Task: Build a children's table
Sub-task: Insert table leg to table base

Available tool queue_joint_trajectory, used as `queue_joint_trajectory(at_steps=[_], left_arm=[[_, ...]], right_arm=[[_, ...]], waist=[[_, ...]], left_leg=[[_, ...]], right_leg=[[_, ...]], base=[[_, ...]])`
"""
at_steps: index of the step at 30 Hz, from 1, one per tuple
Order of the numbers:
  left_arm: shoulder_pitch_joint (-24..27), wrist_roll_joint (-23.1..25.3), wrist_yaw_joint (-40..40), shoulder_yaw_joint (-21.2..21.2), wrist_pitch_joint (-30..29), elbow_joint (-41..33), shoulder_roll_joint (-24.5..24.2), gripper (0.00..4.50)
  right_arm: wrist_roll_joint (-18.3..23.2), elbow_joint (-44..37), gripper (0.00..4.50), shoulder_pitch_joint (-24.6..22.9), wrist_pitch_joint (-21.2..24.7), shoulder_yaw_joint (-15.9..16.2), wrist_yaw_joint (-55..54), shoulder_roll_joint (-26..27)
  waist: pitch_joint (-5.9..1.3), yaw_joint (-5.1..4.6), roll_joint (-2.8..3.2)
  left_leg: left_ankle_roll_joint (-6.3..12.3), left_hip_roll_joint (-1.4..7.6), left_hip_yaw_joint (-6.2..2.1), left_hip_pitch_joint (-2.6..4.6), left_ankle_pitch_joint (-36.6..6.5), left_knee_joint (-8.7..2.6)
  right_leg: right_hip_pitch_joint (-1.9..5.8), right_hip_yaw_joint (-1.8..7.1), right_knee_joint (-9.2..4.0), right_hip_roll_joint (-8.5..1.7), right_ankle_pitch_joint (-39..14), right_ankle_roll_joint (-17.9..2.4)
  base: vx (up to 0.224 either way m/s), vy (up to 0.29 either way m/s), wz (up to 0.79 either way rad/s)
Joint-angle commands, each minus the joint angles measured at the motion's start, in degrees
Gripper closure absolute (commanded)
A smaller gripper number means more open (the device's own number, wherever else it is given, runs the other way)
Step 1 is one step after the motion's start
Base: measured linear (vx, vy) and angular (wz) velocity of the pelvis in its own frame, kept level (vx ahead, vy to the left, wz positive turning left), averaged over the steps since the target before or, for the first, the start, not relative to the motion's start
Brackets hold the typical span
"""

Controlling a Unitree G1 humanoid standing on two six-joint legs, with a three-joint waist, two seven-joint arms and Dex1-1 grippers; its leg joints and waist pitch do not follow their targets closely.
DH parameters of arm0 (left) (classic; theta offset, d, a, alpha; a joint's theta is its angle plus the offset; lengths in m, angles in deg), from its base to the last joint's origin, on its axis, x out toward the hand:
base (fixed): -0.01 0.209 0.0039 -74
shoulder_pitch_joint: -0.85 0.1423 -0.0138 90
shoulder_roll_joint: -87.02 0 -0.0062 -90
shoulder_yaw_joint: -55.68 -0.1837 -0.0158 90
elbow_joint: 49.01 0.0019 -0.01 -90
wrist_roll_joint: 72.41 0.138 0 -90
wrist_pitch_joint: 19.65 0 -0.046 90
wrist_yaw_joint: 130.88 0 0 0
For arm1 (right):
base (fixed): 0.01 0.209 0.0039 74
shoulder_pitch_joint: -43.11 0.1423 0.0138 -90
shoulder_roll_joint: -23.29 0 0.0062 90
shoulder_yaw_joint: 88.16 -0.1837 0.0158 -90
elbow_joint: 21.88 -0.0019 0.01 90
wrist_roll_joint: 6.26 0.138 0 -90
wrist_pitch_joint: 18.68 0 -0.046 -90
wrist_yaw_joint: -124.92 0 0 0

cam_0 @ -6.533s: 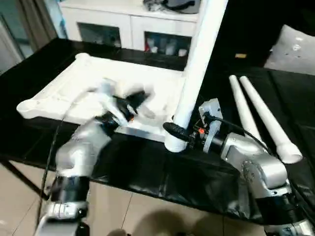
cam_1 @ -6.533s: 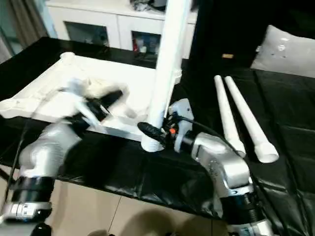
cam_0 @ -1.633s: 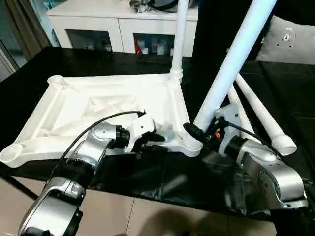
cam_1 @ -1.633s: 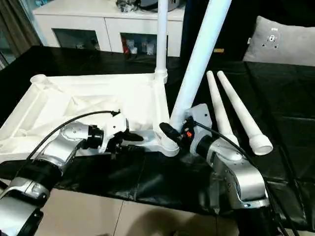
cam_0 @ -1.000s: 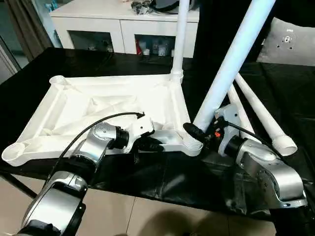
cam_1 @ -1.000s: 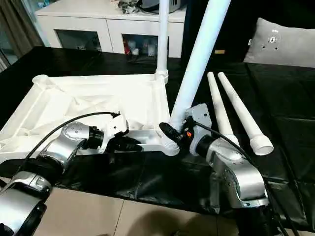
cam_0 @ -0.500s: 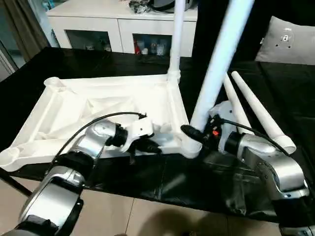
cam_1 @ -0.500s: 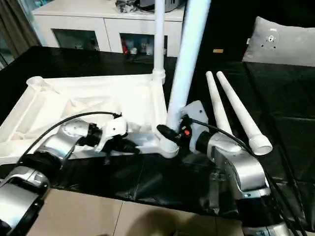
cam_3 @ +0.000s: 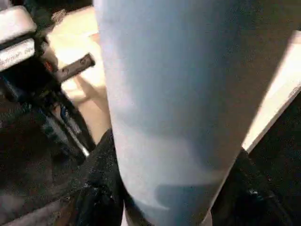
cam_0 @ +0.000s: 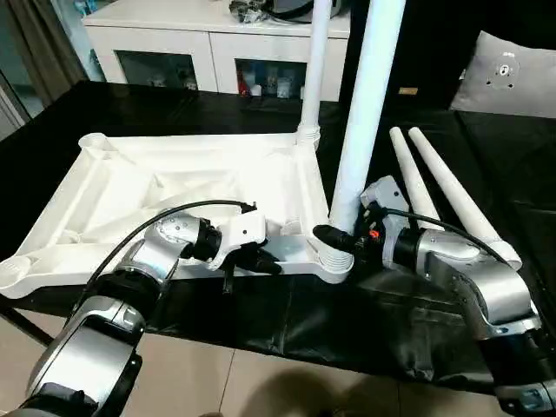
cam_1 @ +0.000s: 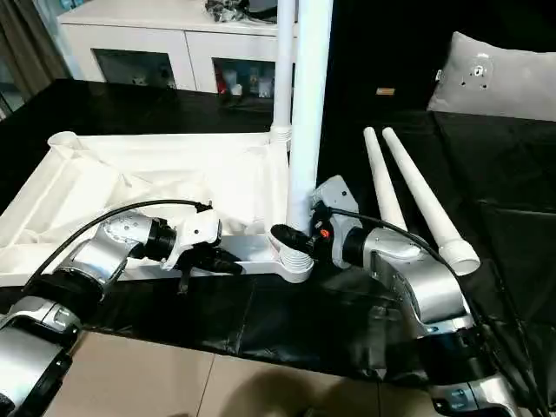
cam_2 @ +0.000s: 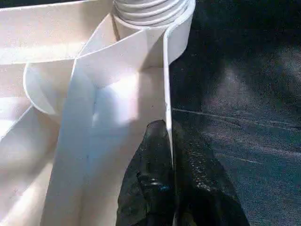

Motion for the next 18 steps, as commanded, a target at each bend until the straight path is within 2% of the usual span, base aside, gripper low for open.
queue_joint_trajectory(at_steps=[1, 4, 5, 6, 8, 9, 10, 18], left_arm=[[-0.17, -0.52, -0.86, 0.05, 1.07, -1.96, -0.37, 4.50], [-0.11, -0.47, -0.86, 0.19, 1.11, -1.99, -0.31, 4.50], [-0.13, -0.73, -0.76, 0.62, 0.81, -1.80, -0.15, 4.50], [-0.15, -0.81, -0.70, 0.76, 0.72, -1.70, -0.10, 4.50], [-0.32, -0.85, -0.25, 1.05, 0.67, -1.20, -0.06, 4.50], [-0.35, -0.94, -0.02, 1.22, 0.69, -1.02, -0.02, 4.50], [-0.36, -0.99, 0.15, 1.32, 0.72, -0.94, 0.01, 4.50], [-0.42, -1.14, 0.85, 1.79, 0.71, -0.64, 0.19, 4.50]], right_arm=[[1.26, 2.95, 2.61, -0.66, 0.83, -0.52, -0.42, 0.81], [1.73, 3.26, 2.61, -0.70, 0.98, -0.97, -0.45, 0.96], [3.48, 3.25, 2.61, -2.28, 1.62, -2.60, -0.18, 1.26], [4.06, 3.22, 2.61, -3.06, 1.86, -3.15, -0.07, 1.33], [4.01, 3.17, 2.61, -5.58, 1.31, -3.54, 0.41, 1.34], [3.39, 3.06, 2.61, -6.79, 0.55, -3.27, 0.49, 1.35], [3.14, 2.93, 2.61, -7.35, 0.18, -3.11, 0.53, 1.35], [1.03, 1.36, 2.61, -11.15, -3.78, -2.30, -0.99, 0.95]], waist=[[-3.91, 0.48, -0.44], [-3.96, 0.50, -0.54], [-4.00, 0.57, -0.45], [-4.00, 0.66, -0.10], [-4.06, 1.01, -0.35], [-3.99, 1.13, -0.11], [-4.02, 1.20, -0.25], [-3.76, 1.15, -0.20]], left_leg=[[2.67, 1.19, 0.25, -0.24, -9.41, -3.62], [2.64, 1.27, 0.20, -0.23, -9.10, -3.68], [2.69, 1.29, 0.20, -0.18, -9.02, -3.66], [2.81, 1.27, 0.25, -0.15, -9.09, -3.61], [2.89, 1.34, 0.30, -0.15, -9.02, -3.61], [2.84, 1.35, 0.27, -0.10, -9.34, -3.67], [2.63, 1.36, 0.27, -0.13, -9.59, -3.70], [2.11, 1.21, 0.11, 0.13, -12.10, -3.96]], right_leg=[[3.65, 2.26, -4.18, -4.18, -21.01, -9.30], [3.74, 2.26, -3.92, -4.11, -19.30, -9.74], [3.72, 2.27, -3.83, -4.13, -18.82, -10.04], [3.72, 2.33, -3.95, -4.19, -18.60, -10.16], [3.76, 2.32, -3.89, -4.12, -17.71, -10.40], [3.70, 2.29, -3.91, -4.13, -18.01, -10.44], [3.74, 2.26, -3.95, -4.19, -18.41, -10.20], [3.53, 2.11, -4.75, -4.21, -24.53, -8.06]], base=[[0.000, 0.000, 0.00], [0.000, 0.000, 0.00], [0.000, 0.000, 0.00], [0.000, 0.000, 0.00], [0.000, 0.000, 0.00], [0.000, 0.000, 0.00], [0.000, 0.000, 0.00], [0.000, 0.000, 0.00]])
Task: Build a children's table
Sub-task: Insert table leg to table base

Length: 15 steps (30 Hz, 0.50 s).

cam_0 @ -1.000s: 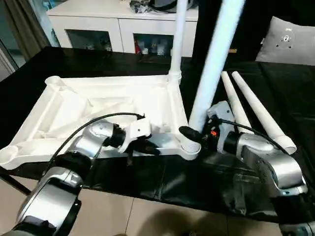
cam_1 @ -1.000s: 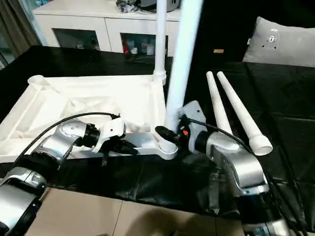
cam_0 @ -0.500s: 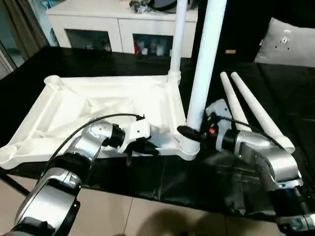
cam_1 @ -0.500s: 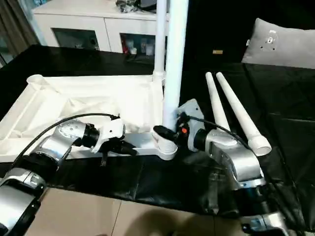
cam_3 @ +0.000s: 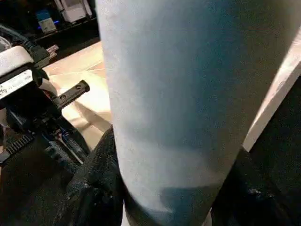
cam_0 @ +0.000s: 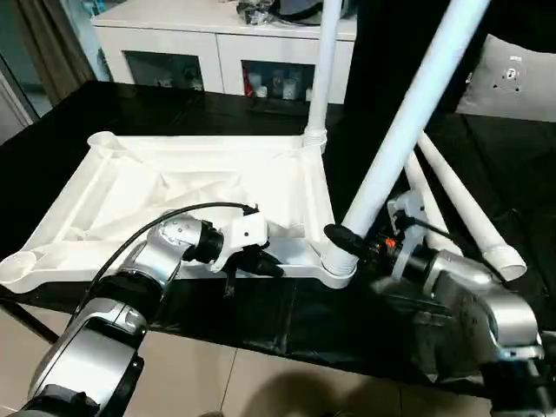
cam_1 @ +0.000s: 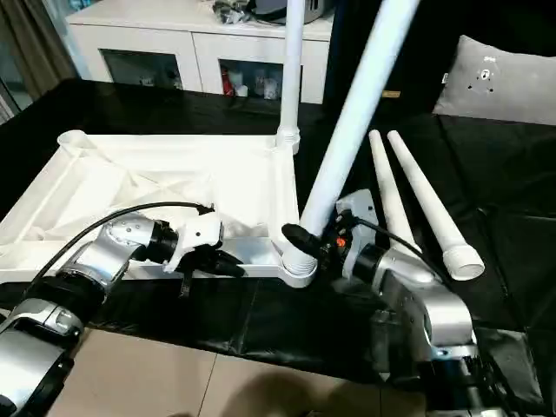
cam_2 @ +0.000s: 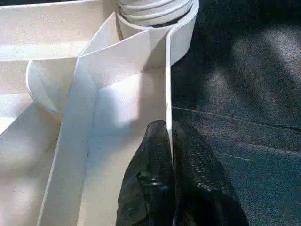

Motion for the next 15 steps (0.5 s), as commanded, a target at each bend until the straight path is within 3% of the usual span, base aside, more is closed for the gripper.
queue_joint_trajectory(at_steps=[1, 7, 15], left_arm=[[-0.81, -0.94, 0.84, 1.63, 0.83, -0.49, -0.58, 4.50], [-0.35, -0.57, 0.70, 1.24, 0.94, -1.31, -0.65, 4.50], [1.40, -0.69, -0.63, 0.60, 0.73, -4.39, -1.33, 4.50]], right_arm=[[-3.90, 2.89, 2.61, -2.63, 1.78, 3.27, -0.07, -1.63], [-8.46, 2.41, 2.61, -2.96, -0.64, 8.86, 2.37, -4.67], [-9.85, 4.78, 2.61, -2.25, -1.00, 13.11, 5.47, -6.02]], waist=[[-3.68, 0.16, 0.01], [-3.60, 0.10, -0.42], [-3.67, -0.17, -0.38]], left_leg=[[2.12, 1.25, 0.07, -0.12, -12.02, -4.00], [2.60, 1.05, 0.14, -0.10, -12.45, -3.88], [2.27, 1.31, -0.08, 0.00, -14.48, -4.17]], right_leg=[[3.36, 2.11, -4.67, -4.07, -23.76, -8.15], [3.32, 2.06, -4.91, -4.10, -26.19, -7.36], [3.23, 2.04, -4.88, -4.08, -25.83, -7.48]], base=[[0.000, 0.000, 0.00], [0.000, 0.000, 0.00], [0.000, 0.000, 0.00]])
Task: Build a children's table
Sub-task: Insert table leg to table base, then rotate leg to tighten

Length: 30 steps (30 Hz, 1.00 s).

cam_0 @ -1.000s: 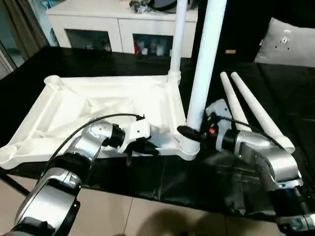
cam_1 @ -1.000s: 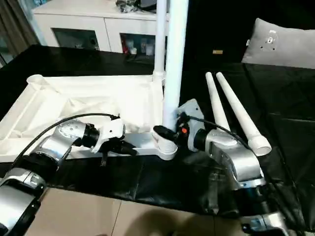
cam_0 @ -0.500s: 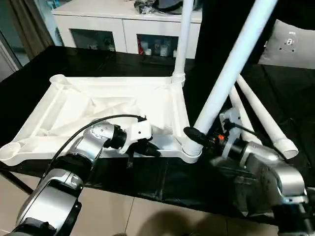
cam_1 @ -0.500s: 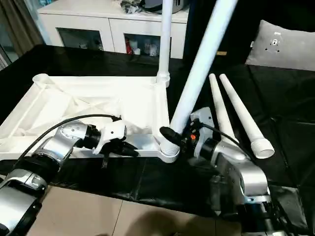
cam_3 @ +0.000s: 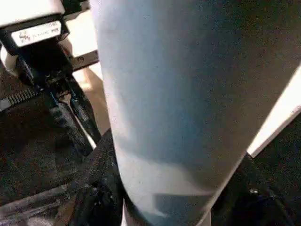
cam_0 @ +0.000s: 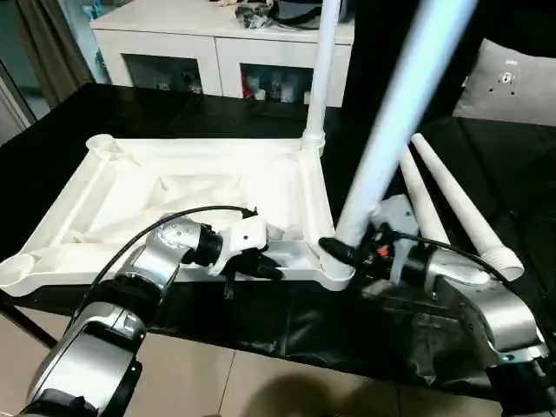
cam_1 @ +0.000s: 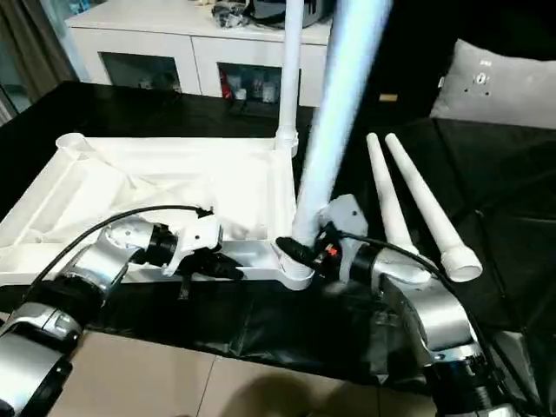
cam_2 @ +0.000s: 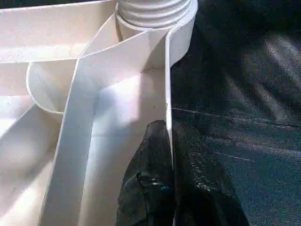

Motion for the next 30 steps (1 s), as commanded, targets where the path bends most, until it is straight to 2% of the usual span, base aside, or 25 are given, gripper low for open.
queue_joint_trajectory(at_steps=[1, 7, 10, 11, 12, 13, 15, 16, 18, 20, 22, 23, 25, 26, 27, 28, 29, 30], left_arm=[[-0.53, -0.74, -1.06, 0.46, 0.98, -2.79, -0.94, 4.50], [-1.83, -0.72, -1.79, 0.35, 1.75, -2.35, -0.77, 4.50], [-5.31, -0.39, -1.87, 0.41, 3.32, 0.89, 0.44, 4.50], [-5.31, -0.39, -1.87, 0.41, 3.32, 0.89, 0.44, 4.50], [-7.55, -0.27, -1.79, 0.60, 3.95, 2.99, 1.24, 4.50], [-10.14, 0.08, -1.22, 0.84, 4.75, 5.47, 2.05, 4.50], [-12.46, 0.59, -0.22, 1.03, 5.53, 7.72, 2.65, 4.50], [-13.49, 0.93, 0.49, 1.09, 5.90, 8.72, 2.88, 4.50], [-15.48, 1.35, 1.97, 1.39, 6.30, 10.70, 3.20, 4.50], [-16.43, 1.62, 2.46, 1.46, 6.66, 12.01, 3.20, 4.50], [-16.11, 1.57, 2.29, 1.52, 6.44, 11.91, 2.93, 4.50], [-15.38, 1.36, 1.95, 1.77, 6.11, 11.83, 2.60, 4.50], [-13.50, 1.01, 1.62, 2.07, 5.07, 10.67, 1.91, 4.50], [-12.79, 0.93, 1.48, 2.17, 4.76, 10.28, 1.65, 4.50], [-11.12, 0.96, 1.36, 2.40, 4.43, 8.97, 1.03, 4.50], [-9.19, 1.01, 1.49, 2.72, 3.69, 7.11, 0.35, 4.50], [-6.55, 1.07, 2.29, 3.29, 1.72, 3.89, -0.51, 4.50], [-5.18, 1.03, 2.76, 3.61, 0.59, 2.01, -0.91, 4.50]], right_arm=[[-2.89, 6.46, 2.61, -3.07, 3.69, 6.17, 2.89, -0.96], [-2.84, 5.50, 2.61, -3.72, 4.82, 7.34, 4.54, -1.31], [-2.65, 3.94, 2.61, -5.50, 5.56, 8.28, 5.18, -1.95], [-2.65, 3.94, 2.61, -5.50, 5.56, 8.28, 5.18, -1.95], [-2.22, 2.96, 2.61, -6.16, 6.28, 8.55, 5.42, -2.14], [-1.64, 1.86, 2.61, -6.59, 7.12, 8.51, 5.40, -2.08], [-1.19, 0.99, 2.61, -6.75, 7.84, 8.38, 5.23, -1.86], [-1.03, 0.56, 2.61, -6.81, 8.13, 8.31, 5.12, -1.76], [-0.73, 0.08, 2.61, -6.63, 8.68, 8.12, 4.73, -1.25], [-0.71, 0.33, 2.61, -6.24, 8.78, 7.83, 3.86, -0.62], [-1.08, 1.04, 2.61, -5.79, 8.56, 7.40, 2.61, 0.06], [-1.62, 2.19, 2.61, -5.12, 8.38, 6.66, 0.63, 1.13], [-2.48, 3.81, 2.61, -4.11, 8.38, 5.53, -2.40, 2.59], [-2.80, 4.32, 2.61, -3.75, 8.38, 5.18, -3.35, 3.05], [-3.24, 5.04, 2.61, -3.18, 8.33, 4.45, -4.99, 3.91], [-3.70, 5.74, 2.61, -2.63, 8.20, 3.72, -6.67, 4.79], [-4.32, 6.55, 2.61, -1.98, 7.88, 2.90, -8.63, 5.76], [-4.61, 6.98, 2.61, -1.67, 7.62, 2.47, -9.65, 6.26]], waist=[[-3.08, 0.07, 0.07], [-2.99, -0.04, -0.05], [-2.24, -0.16, 0.45], [-2.34, -0.20, 0.17], [-2.23, -0.16, 0.22], [-2.00, -0.05, 0.86], [-2.14, -0.07, 0.40], [-2.08, 0.07, 0.51], [-2.08, 0.08, 0.60], [-2.17, 0.02, 0.41], [-2.27, 0.07, 0.51], [-2.44, 0.04, 0.10], [-2.39, -0.14, 0.23], [-2.34, -0.32, 0.06], [-2.27, -0.41, 0.17], [-2.05, -1.04, 0.03], [-2.14, -1.22, -0.16], [-1.97, -1.49, 0.05]], left_leg=[[2.25, 1.36, -0.03, -0.10, -14.70, -4.14], [2.28, 1.28, -0.03, -0.02, -15.57, -4.19], [2.27, 1.09, -0.10, 0.14, -17.46, -4.40], [2.38, 1.03, -0.11, 0.15, -17.59, -4.36], [2.46, 1.03, -0.11, 0.15, -17.68, -4.42], [2.49, 1.01, -0.11, 0.57, -18.57, -4.42], [2.63, 1.02, -0.07, 0.54, -18.39, -4.41], [2.72, 1.03, -0.14, 0.23, -17.74, -4.55], [2.64, 1.06, -0.29, 0.07, -17.71, -4.61], [2.52, 1.06, -0.42, -0.14, -17.06, -4.64], [2.63, 1.12, -0.41, -0.19, -15.92, -4.65], [2.76, 1.35, -0.40, -0.35, -14.64, -4.73], [2.66, 1.34, -0.30, -0.35, -14.52, -4.82], [2.40, 1.28, -0.33, -0.38, -14.75, -4.85], [2.26, 1.32, -0.36, -0.34, -15.11, -4.92], [1.84, 1.27, -0.50, -0.45, -16.80, -5.10], [1.49, 1.47, -0.62, -0.44, -17.14, -5.15], [1.25, 1.56, -0.73, -0.52, -17.75, -5.27]], right_leg=[[3.12, 2.09, -4.84, -4.11, -25.83, -7.46], [3.00, 2.03, -5.05, -4.02, -26.98, -7.13], [2.62, 1.96, -5.58, -3.82, -29.35, -5.99], [2.71, 1.94, -5.69, -3.82, -29.68, -5.67], [2.65, 1.93, -5.82, -3.78, -29.98, -5.51], [2.26, 1.89, -6.16, -3.68, -30.61, -5.24], [2.48, 1.93, -6.07, -3.63, -29.07, -5.67], [2.73, 1.94, -5.85, -3.57, -27.35, -6.22], [2.98, 1.86, -5.66, -3.81, -27.53, -6.39], [3.21, 1.85, -5.65, -3.97, -28.06, -6.23], [3.23, 1.94, -5.57, -4.08, -26.83, -6.65], [3.39, 2.04, -5.15, -4.12, -23.91, -7.99], [3.34, 2.06, -5.10, -4.12, -22.99, -8.72], [3.38, 2.02, -4.99, -4.17, -23.58, -8.98], [3.36, 2.01, -5.08, -4.24, -24.29, -8.87], [3.28, 1.86, -5.29, -4.32, -27.86, -8.15], [3.36, 1.85, -5.16, -4.52, -28.56, -8.02], [3.21, 1.86, -5.18, -4.62, -29.61, -7.88]], base=[[0.000, 0.000, 0.00], [0.000, 0.000, 0.00], [0.000, 0.000, 0.00], [0.000, 0.000, 0.00], [0.000, 0.000, 0.00], [0.000, 0.000, 0.00], [0.000, 0.000, 0.00], [0.000, 0.000, 0.00], [0.000, 0.000, 0.00], [0.000, 0.000, 0.00], [0.000, 0.000, 0.00], [0.000, 0.000, 0.00], [0.000, 0.000, 0.00], [0.000, 0.000, 0.00], [0.000, 0.000, 0.00], [0.000, 0.000, 0.00], [0.000, 0.000, 0.00], [0.000, 0.000, 0.00]])
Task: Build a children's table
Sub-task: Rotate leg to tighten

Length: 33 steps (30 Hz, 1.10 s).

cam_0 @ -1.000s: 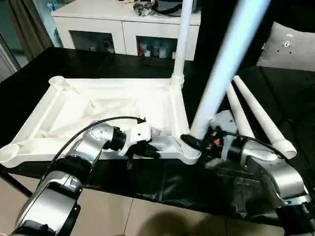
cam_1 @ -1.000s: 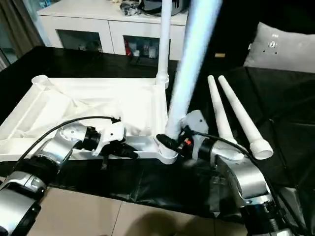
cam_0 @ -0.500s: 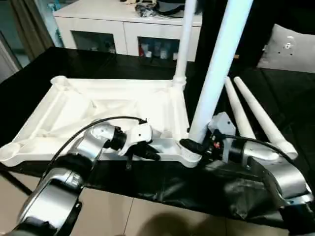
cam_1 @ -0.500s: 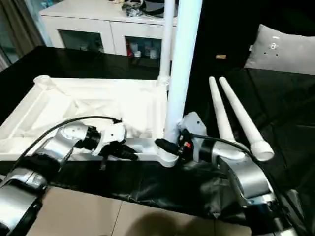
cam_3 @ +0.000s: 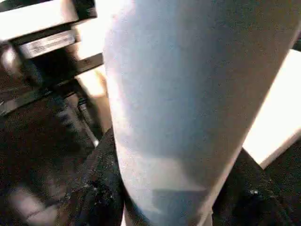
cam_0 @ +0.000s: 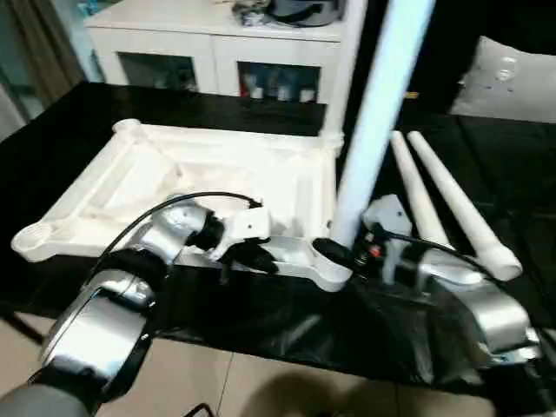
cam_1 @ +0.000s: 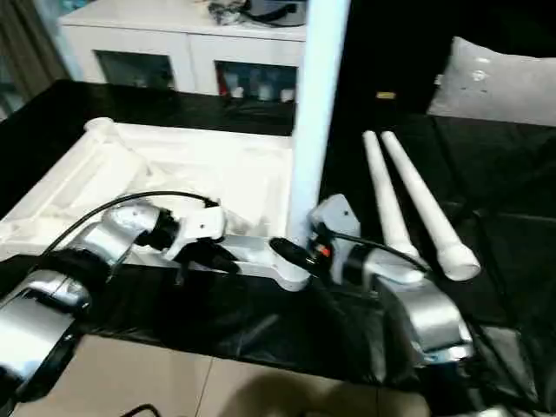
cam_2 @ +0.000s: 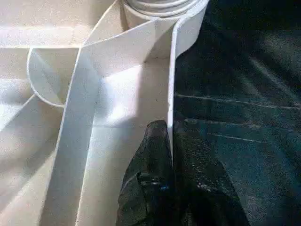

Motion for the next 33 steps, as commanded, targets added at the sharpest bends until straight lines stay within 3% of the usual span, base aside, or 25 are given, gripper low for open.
queue_joint_trajectory(at_steps=[1, 2, 4, 5, 6, 7, 8, 10, 11, 17, 22, 28, 30, 33], left_arm=[[1.22, -3.24, 3.28, 3.16, -2.59, -6.61, -0.71, 4.50], [5.99, -3.70, 5.19, 4.28, -8.07, -14.77, -1.36, 4.50], [9.86, -3.92, 6.45, 4.97, -12.87, -21.88, -1.57, 4.50], [10.97, -3.92, 6.80, 5.06, -14.24, -24.01, -1.57, 4.50], [14.04, -3.46, 8.52, 5.38, -18.77, -30.40, -0.59, 4.50], [14.04, -3.46, 8.52, 5.38, -18.77, -30.40, -0.59, 4.50], [18.33, -2.85, 11.18, 5.58, -25.61, -39.64, 1.38, 4.50], [20.53, -0.93, 13.14, 4.32, -29.14, -45.35, 3.36, 4.50], [20.80, -0.51, 13.55, 3.65, -29.81, -46.61, 4.04, 4.50], [20.74, -0.12, 15.38, 0.75, -32.97, -50.68, 4.71, 4.50], [20.89, 3.04, 18.15, 0.62, -35.35, -51.27, 3.00, 4.50], [20.64, 3.11, 19.00, 0.81, -35.32, -49.55, 1.51, 4.50], [20.33, 1.80, 19.31, 1.64, -34.80, -48.55, 1.94, 4.50], [19.08, -0.46, 20.04, 3.36, -33.68, -46.16, 2.80, 4.50]], right_arm=[[-3.41, 7.71, 2.61, -2.17, 4.85, 2.40, -3.74, 0.74], [-3.64, 9.11, 2.61, -1.23, 4.23, 1.20, -6.04, 1.99], [-3.70, 9.96, 2.61, -0.59, 3.66, 0.74, -6.94, 2.69], [-3.73, 10.27, 2.61, -0.37, 3.31, 0.71, -7.15, 2.86], [-3.75, 11.04, 2.61, 0.32, 3.00, 0.35, -8.16, 3.61], [-3.75, 11.04, 2.61, 0.32, 3.00, 0.35, -8.16, 3.61], [-3.69, 12.47, 2.61, 1.50, 2.51, -0.32, -9.70, 4.72], [-3.63, 13.46, 2.61, 2.36, 2.21, -0.72, -10.16, 5.42], [-3.63, 13.79, 2.61, 2.58, 2.15, -0.89, -10.19, 5.59], [-3.67, 15.13, 2.61, 3.32, 1.58, -1.11, -10.45, 6.01], [-3.45, 15.98, 2.61, 3.89, 0.67, -1.19, -10.22, 6.76], [-2.39, 16.94, 2.61, 4.38, 0.50, -2.39, -9.51, 8.05], [-2.35, 17.32, 2.05, 4.70, 0.10, -2.74, -9.86, 8.19], [-3.19, 17.78, 1.88, 5.05, -0.55, -2.91, -10.56, 7.52]], waist=[[-2.18, 0.20, -0.07], [-2.15, -0.12, -0.64], [-1.91, -0.92, -0.04], [-1.76, -1.09, 0.00], [-1.78, -1.34, -0.44], [-1.91, -1.44, -0.28], [-1.72, -1.54, -0.37], [-1.72, -1.86, -0.42], [-1.77, -1.86, -0.46], [-1.91, -1.68, -0.37], [-1.93, -2.01, -0.20], [-1.98, -2.44, 0.14], [-2.06, -2.44, 0.46], [-2.22, -2.39, 0.58]], left_leg=[[1.01, 1.55, -0.52, -0.37, -19.27, -4.65], [0.98, 1.51, -0.48, -0.02, -20.45, -4.53], [0.41, 1.90, -0.83, -0.28, -21.71, -4.90], [0.86, 1.45, -0.54, 0.18, -23.16, -4.56], [1.10, 1.26, -0.45, 0.37, -23.69, -4.39], [0.69, 1.53, -0.71, 0.07, -23.29, -4.55], [0.93, 1.47, -0.61, -0.09, -23.16, -4.74], [1.35, 1.26, -0.48, 0.27, -23.35, -4.34], [1.39, 1.27, -0.49, 0.21, -23.35, -4.38], [1.80, 0.86, -0.56, 0.17, -24.52, -4.18], [1.51, 0.85, -0.80, 0.01, -25.57, -4.27], [1.47, 0.79, -1.07, 0.02, -27.29, -4.29], [1.50, 0.88, -1.13, 0.10, -27.44, -4.35], [1.62, 1.05, -1.11, -0.08, -26.73, -4.50]], right_leg=[[2.74, 1.84, -4.95, -4.59, -32.10, -6.97], [2.37, 1.83, -5.24, -4.57, -34.08, -6.35], [2.36, 1.81, -4.95, -4.75, -34.73, -6.52], [1.62, 1.65, -5.81, -4.24, -36.96, -5.26], [1.48, 1.66, -6.05, -4.23, -37.85, -4.89], [1.88, 1.79, -5.42, -4.56, -36.68, -5.33], [1.84, 1.68, -5.68, -4.29, -36.97, -5.21], [1.25, 1.65, -6.27, -4.10, -38.29, -4.44], [1.30, 1.60, -6.19, -3.99, -37.85, -4.37], [1.13, 1.19, -6.70, -3.88, -39.61, -2.61], [1.13, 0.94, -6.85, -3.80, -39.44, -2.19], [1.24, 0.46, -7.02, -3.86, -39.22, -2.25], [1.43, 0.23, -7.11, -3.98, -38.55, -2.39], [1.79, -0.01, -7.00, -4.05, -35.36, -3.60]], base=[[0.000, 0.000, 0.00], [0.000, 0.000, 0.00], [0.000, 0.000, 0.00], [0.000, 0.000, 0.00], [0.000, 0.000, 0.00], [0.000, 0.000, 0.00], [0.000, 0.000, 0.00], [0.000, 0.000, 0.00], [0.000, 0.000, 0.00], [0.000, 0.000, 0.00], [0.000, 0.000, 0.00], [0.000, 0.000, 0.00], [0.000, 0.000, 0.00], [0.000, 0.000, 0.00]])
